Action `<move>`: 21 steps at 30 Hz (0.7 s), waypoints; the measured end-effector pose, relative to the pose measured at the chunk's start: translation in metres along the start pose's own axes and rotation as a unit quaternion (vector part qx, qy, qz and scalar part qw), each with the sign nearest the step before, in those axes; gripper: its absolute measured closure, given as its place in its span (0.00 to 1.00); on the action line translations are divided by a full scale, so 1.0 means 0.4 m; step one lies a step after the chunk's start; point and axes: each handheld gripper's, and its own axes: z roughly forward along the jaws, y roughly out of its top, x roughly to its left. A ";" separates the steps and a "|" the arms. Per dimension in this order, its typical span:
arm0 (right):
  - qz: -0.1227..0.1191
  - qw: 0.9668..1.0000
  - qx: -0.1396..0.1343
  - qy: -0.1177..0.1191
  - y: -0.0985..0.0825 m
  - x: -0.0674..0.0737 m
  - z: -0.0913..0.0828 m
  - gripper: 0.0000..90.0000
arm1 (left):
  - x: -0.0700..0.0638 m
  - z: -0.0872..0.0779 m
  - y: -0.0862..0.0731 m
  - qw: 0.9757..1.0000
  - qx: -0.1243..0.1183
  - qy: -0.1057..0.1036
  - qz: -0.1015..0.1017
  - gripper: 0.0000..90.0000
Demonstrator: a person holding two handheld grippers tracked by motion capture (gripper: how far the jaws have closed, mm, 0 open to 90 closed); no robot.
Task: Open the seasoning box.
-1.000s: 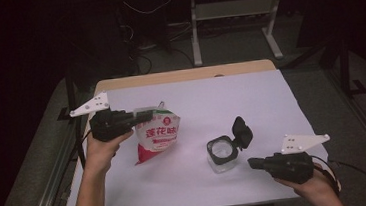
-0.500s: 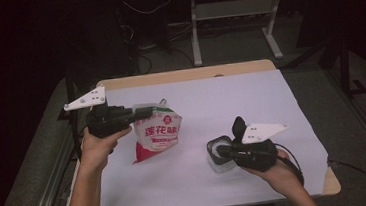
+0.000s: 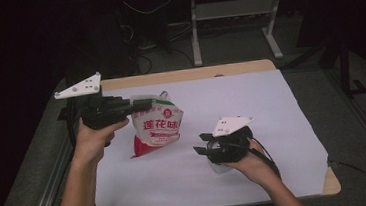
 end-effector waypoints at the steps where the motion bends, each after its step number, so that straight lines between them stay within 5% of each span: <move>1: -0.002 1.000 0.001 -0.002 0.007 0.000 0.011 0.56 | -0.006 0.000 0.013 1.000 0.000 -0.004 0.006 1.00; 13: -0.031 0.999 0.012 -0.018 0.043 0.009 0.096 0.54 | -0.041 0.005 0.063 0.999 -0.010 -0.022 0.026 1.00; 21: -0.059 0.998 0.002 -0.031 0.048 0.023 0.112 0.62 | -0.043 0.012 0.066 0.999 -0.015 -0.031 0.024 1.00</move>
